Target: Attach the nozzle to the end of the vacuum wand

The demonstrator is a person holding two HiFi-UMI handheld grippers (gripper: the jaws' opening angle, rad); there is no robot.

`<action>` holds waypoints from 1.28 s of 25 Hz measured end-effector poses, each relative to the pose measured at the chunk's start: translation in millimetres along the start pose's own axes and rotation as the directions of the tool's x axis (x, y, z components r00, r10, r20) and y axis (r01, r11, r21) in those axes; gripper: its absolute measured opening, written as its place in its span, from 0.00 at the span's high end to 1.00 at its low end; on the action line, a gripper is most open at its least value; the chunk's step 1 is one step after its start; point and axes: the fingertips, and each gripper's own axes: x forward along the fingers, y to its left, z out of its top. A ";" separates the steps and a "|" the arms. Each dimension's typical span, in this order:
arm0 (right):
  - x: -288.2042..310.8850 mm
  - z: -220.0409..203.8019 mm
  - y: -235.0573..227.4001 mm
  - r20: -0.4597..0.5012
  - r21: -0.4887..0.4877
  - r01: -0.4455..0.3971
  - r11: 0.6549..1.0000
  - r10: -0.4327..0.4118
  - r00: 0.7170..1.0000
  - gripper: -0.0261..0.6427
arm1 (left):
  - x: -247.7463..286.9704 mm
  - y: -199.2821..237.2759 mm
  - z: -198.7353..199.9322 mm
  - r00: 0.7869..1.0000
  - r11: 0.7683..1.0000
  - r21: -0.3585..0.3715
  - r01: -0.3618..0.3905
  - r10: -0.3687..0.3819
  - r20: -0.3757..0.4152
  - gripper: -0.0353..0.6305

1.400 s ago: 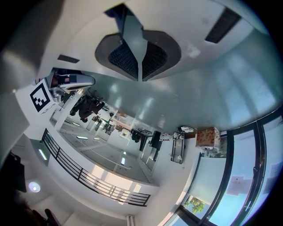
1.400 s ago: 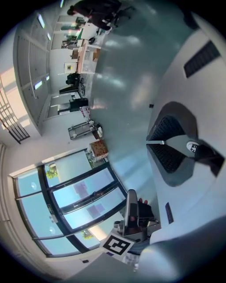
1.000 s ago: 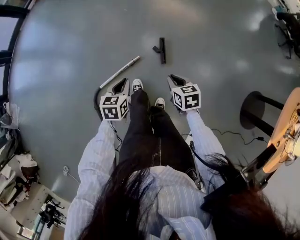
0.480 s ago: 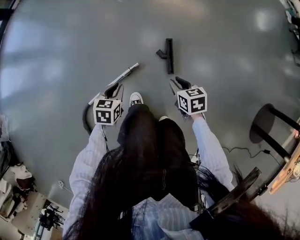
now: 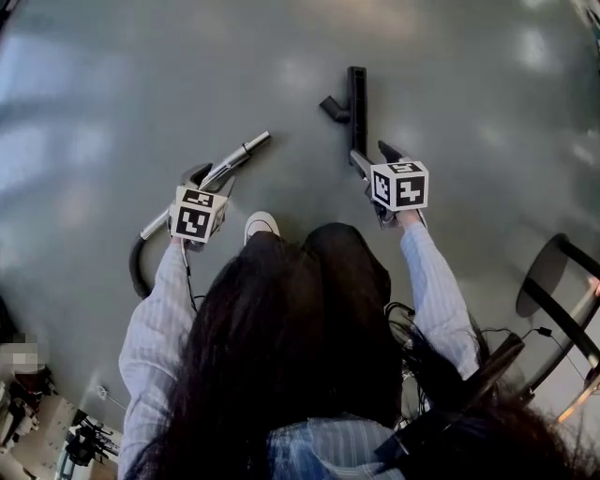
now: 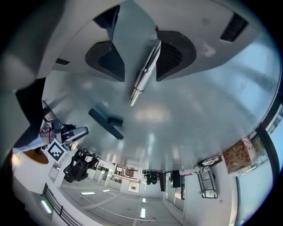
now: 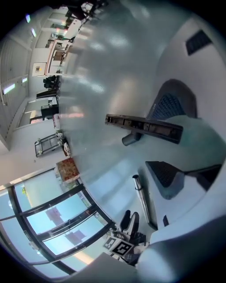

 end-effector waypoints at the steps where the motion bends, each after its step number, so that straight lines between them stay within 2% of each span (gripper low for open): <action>1: 15.6 -1.8 -9.3 0.009 -0.006 0.017 1.000 -0.017 1.000 0.55 | 13.5 7.4 -8.4 1.000 1.000 0.014 -0.012 0.013 -0.013 0.64; 4: 57.3 -7.7 -25.8 0.003 -0.051 0.045 0.998 -0.044 0.999 0.53 | 46.8 20.9 -27.8 0.998 0.997 0.069 -0.040 0.044 -0.052 0.62; 7: 89.7 -15.7 -36.7 -0.048 -0.118 0.072 0.990 -0.078 0.996 0.52 | 70.8 23.5 -33.7 0.995 0.989 0.130 -0.067 0.077 -0.068 0.61; 13: 123.4 -23.9 -57.7 -0.082 -0.163 0.128 0.978 -0.143 0.986 0.52 | 110.3 6.9 -47.2 0.990 0.970 0.240 -0.048 0.079 -0.120 0.60; 18: 130.3 -16.7 -61.9 -0.114 -0.189 0.169 0.967 -0.192 0.975 0.53 | 118.6 14.5 -49.2 0.989 0.965 0.258 -0.051 0.084 -0.119 0.61; 22: 133.7 -16.2 -64.0 -0.129 -0.212 0.156 0.965 -0.186 0.974 0.53 | 131.4 11.2 -52.5 0.988 0.955 0.295 -0.018 0.062 -0.139 0.61; 24: 132.0 -14.0 -66.6 -0.110 -0.262 0.141 0.955 -0.174 0.978 0.54 | 135.4 5.7 -49.2 0.990 0.957 0.290 -0.003 0.045 -0.136 0.61; 26: 128.0 -9.2 -62.6 -0.090 -0.360 0.115 0.926 -0.157 0.983 0.56 | 135.8 1.2 -44.1 0.991 0.956 0.294 0.004 0.035 -0.127 0.61; 29: 131.5 -6.8 -41.7 -0.092 -0.526 0.064 0.848 -0.131 0.987 0.56 | 134.6 2.6 -45.3 0.992 0.954 0.300 0.006 0.032 -0.121 0.61; 32: 143.0 -4.9 -10.2 -0.116 -0.609 -0.025 0.793 -0.058 0.992 0.56 | 132.7 8.1 -53.9 0.994 0.948 0.317 -0.002 0.037 -0.107 0.61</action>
